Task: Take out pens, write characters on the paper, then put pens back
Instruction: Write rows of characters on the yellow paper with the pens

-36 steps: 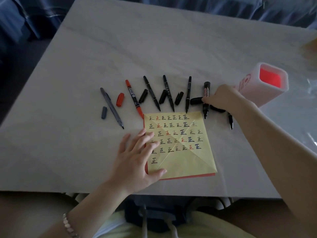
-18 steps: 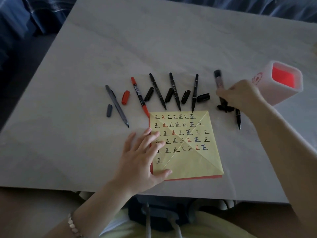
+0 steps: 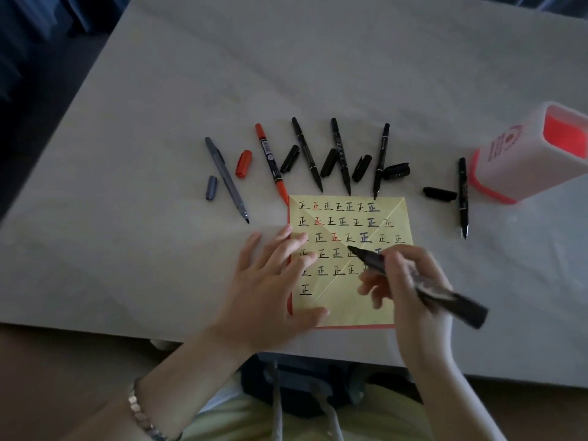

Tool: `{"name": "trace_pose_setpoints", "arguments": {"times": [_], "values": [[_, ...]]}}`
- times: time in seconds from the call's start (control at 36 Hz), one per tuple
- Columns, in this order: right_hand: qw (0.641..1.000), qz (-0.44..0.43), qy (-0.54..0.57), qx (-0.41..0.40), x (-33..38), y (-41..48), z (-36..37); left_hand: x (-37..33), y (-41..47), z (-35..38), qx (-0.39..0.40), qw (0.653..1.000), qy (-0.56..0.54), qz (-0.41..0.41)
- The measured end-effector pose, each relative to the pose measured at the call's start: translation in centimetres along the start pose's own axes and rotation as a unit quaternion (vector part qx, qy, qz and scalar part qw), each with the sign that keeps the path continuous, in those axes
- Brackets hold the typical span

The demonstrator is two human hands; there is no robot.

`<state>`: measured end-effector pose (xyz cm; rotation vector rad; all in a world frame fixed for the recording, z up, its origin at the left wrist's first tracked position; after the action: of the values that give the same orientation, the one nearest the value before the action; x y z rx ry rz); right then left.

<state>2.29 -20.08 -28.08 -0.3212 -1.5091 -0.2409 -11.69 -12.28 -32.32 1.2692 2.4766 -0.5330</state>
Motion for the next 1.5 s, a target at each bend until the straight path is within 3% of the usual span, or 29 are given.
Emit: {"name": "trace_pose_setpoints", "arguments": {"times": [0.11, 0.28, 0.36, 0.67, 0.94, 1.14, 1.5], "values": [[0.997, 0.002, -0.075, 0.021, -0.6, -0.3, 1.5, 0.1, 0.0, 0.1, 0.002, 1.0, 0.004, -0.002], [0.99, -0.007, -0.083, -0.118, -1.9, -0.7, 1.2, 0.0, 0.0, 0.0, 0.002, 1.0, 0.002, -0.009], [0.982, -0.016, -0.129, -0.141, -2.7, -0.7, 1.4, 0.0, 0.0, -0.1, 0.003, 1.0, 0.003, -0.017], [0.959, -0.071, -0.254, -0.103, -3.1, -0.4, 1.9, 0.1, 0.1, 0.1, -0.001, 1.0, 0.006, -0.02], [0.953, -0.066, -0.282, -0.094, -3.4, -0.4, 2.1, 0.0, 0.0, -0.1, -0.008, 1.0, 0.007, -0.019], [0.95, -0.058, -0.276, -0.13, -3.1, -0.6, 1.9, 0.1, 0.1, -0.2, 0.004, 1.0, 0.011, -0.02], [0.957, -0.077, -0.261, -0.1, -3.1, -0.6, 2.1, 0.1, 0.0, -0.1, 0.005, 1.0, 0.007, -0.023]]}}
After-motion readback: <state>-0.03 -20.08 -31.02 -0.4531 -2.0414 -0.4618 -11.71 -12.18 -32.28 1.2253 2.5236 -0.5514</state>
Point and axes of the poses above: each hand's wrist, its own y-axis towards the middle knuckle, its own z-axis out of the palm, x = y × z, the point moved 6 cm from there along y, towards the middle knuckle, and after that the axes turned 14 degrees about x, right-handed, at the moved point
